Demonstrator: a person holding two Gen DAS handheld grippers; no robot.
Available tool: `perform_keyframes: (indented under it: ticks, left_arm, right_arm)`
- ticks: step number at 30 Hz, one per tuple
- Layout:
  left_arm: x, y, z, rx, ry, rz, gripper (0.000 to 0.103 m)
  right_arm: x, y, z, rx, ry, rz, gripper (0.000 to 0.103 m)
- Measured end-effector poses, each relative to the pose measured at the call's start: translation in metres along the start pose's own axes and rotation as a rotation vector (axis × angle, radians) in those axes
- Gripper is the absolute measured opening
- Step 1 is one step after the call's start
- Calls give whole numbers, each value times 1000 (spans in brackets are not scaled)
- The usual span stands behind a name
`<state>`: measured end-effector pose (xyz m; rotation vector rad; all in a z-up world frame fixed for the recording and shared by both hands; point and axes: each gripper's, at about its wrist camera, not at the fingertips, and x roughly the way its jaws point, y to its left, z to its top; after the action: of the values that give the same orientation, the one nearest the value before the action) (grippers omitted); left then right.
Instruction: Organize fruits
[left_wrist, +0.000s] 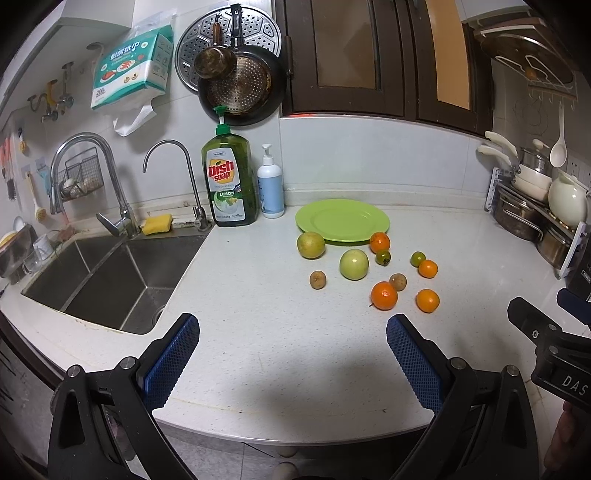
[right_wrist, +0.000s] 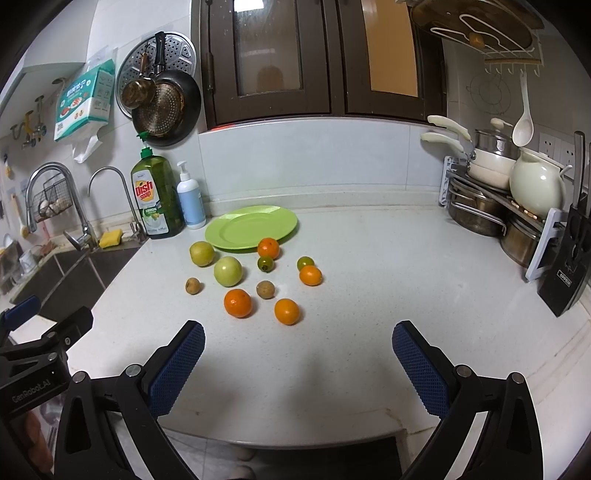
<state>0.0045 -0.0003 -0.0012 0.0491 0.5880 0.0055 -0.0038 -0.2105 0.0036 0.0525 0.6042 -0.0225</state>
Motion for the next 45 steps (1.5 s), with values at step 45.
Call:
perform_keyframes:
  ticks: [45]
  left_arm:
    - [141, -46, 27, 457, 84, -487, 70]
  right_arm:
    - [130, 14, 10, -36, 228, -64, 73]
